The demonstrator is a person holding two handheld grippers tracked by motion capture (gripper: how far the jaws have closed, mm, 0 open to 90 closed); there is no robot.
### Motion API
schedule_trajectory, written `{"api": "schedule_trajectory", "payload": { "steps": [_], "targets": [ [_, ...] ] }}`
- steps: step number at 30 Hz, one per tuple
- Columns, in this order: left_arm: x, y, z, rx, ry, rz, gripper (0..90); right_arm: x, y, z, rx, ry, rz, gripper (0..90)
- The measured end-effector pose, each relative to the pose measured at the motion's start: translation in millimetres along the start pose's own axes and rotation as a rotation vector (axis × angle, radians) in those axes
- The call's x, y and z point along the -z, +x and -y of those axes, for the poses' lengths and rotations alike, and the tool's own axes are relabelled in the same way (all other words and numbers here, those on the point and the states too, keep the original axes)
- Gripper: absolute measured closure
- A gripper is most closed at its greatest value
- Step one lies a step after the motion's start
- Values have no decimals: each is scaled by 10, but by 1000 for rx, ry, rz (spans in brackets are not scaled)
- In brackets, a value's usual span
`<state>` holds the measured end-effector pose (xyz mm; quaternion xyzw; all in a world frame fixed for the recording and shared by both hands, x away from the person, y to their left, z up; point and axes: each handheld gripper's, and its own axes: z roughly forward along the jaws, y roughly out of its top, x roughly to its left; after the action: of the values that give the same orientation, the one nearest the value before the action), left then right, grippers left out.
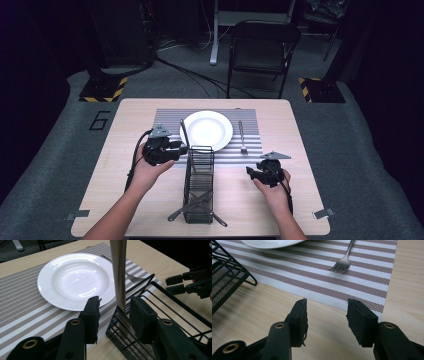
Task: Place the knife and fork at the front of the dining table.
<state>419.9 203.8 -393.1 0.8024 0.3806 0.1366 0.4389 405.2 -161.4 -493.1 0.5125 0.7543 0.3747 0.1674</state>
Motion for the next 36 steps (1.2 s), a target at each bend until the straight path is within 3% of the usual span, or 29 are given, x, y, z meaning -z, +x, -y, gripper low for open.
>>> {"api": "schedule_trajectory", "payload": {
  "steps": [9,15,23,28,36],
  "targets": [
    [-144,-61,-40,-6,6,21,655,-3,-1,3,-11,3,-5,502],
    [-188,-79,-46,-17,1,6,704,-11,-34,9,-12,6,-3,502],
    [-177,-94,-35,-26,-17,6,788,-21,-40,14,-18,16,-1,503],
    [-158,-127,-17,-21,-24,-1,794,-30,-41,17,-22,16,-6,503],
    [-135,-224,11,-53,-36,11,812,-41,-63,26,-35,13,-13,503]
  ]
}}
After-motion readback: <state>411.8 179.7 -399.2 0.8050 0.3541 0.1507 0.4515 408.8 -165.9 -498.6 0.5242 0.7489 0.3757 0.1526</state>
